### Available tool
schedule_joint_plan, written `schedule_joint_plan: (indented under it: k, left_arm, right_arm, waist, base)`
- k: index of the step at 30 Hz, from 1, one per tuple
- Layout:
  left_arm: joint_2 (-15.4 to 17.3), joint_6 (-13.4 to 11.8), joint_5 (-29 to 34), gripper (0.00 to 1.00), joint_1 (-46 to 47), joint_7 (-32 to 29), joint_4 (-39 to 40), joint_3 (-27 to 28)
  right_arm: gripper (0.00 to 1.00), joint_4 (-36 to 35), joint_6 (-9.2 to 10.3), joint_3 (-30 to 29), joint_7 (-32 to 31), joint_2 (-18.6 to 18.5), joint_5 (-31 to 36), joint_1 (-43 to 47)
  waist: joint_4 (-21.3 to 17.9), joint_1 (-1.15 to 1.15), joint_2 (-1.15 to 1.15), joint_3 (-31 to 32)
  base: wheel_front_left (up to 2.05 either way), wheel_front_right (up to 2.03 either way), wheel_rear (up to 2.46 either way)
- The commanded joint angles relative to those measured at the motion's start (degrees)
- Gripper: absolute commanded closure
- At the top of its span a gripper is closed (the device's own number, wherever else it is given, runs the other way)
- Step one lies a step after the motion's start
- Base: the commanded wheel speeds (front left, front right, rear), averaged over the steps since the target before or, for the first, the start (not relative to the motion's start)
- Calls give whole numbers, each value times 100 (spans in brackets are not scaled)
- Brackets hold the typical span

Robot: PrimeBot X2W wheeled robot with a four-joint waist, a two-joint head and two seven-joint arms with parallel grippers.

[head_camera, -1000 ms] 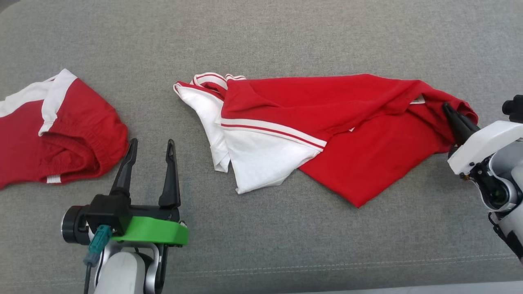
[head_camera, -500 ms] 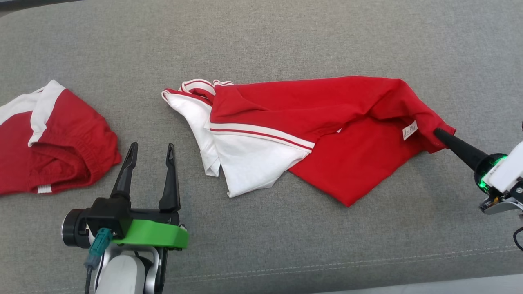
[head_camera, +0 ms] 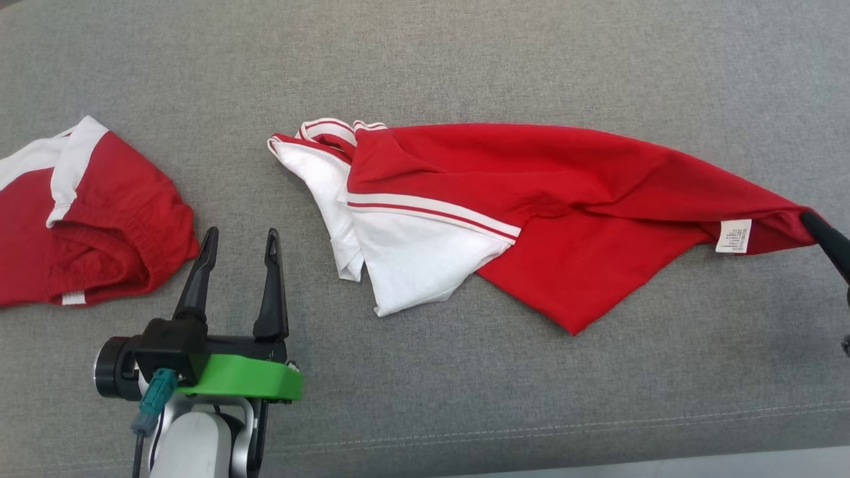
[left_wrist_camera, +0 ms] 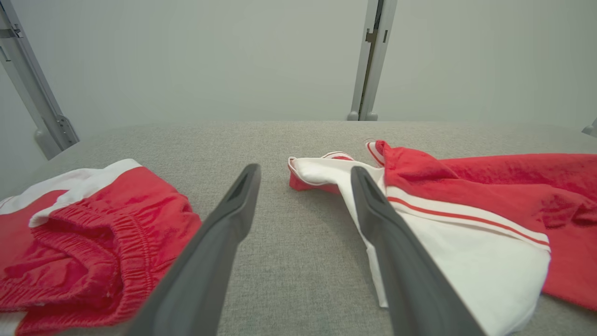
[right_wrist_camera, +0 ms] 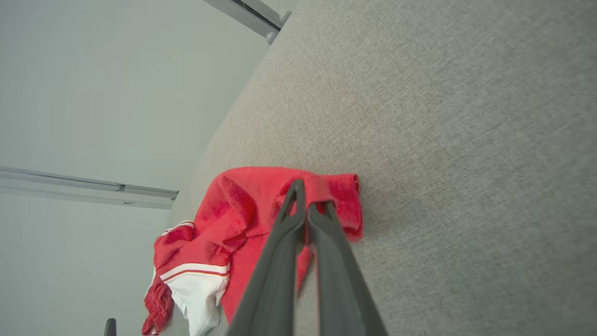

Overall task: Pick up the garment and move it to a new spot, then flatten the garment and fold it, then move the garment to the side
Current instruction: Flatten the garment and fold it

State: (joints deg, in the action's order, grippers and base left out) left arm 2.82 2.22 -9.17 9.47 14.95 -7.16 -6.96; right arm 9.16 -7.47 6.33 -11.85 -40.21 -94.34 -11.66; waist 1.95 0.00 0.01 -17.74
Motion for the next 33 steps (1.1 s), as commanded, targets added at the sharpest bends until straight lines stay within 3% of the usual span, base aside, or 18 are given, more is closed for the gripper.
schedule_joint_plan:
  k: [1,8,14,15,16,17,27,30,33]
  left_arm:
    - [14,18,60,0,96,18,15,41]
    - [14,39,95,0,175,18,20,46]
    - [16,64,54,0,223,18,-30,27]
    - [15,65,41,0,227,17,-39,17]
    - [16,52,19,0,210,18,-41,14]
    - [15,43,9,0,196,18,-45,6]
    - [14,-32,-89,0,-8,18,-81,48]
    - [14,-55,-113,0,-110,18,-100,109]
    - [17,-53,-97,0,-206,18,-106,208]
  right_arm:
    - [100,157,-4,113,237,-68,466,-66]
    - [100,578,-3,654,960,207,1611,-597]
    - [100,1547,-2,1245,1632,495,2526,-1236]
    - [64,1671,-3,1294,1705,530,2570,-1315]
    - [14,1867,-2,1391,1815,579,2613,-1412]
    - [0,1965,-2,1429,1887,562,2660,-1440]
    - [0,2196,-2,1460,2639,267,3033,-1081]
    - [0,1840,-2,888,2716,346,3719,-877]
    - [0,1312,-2,204,2717,786,4570,-563]
  waist:
    - [-7,0,-1,-25]
    - [-42,0,-1,-99]
    - [-32,0,-1,-108]
    - [-24,0,-1,-99]
    - [-8,0,-1,-74]
    - [3,0,-1,-59]
    - [33,0,-1,249]
    - [-2,0,-1,409]
    - [-48,0,-1,552]
  base:
    - [0,0,0]
    - [0,0,0]
    - [0,0,0]
    - [0,0,0]
    - [0,0,0]
    - [0,0,0]
    - [0,0,0]
    - [0,0,0]
    - [0,0,0]
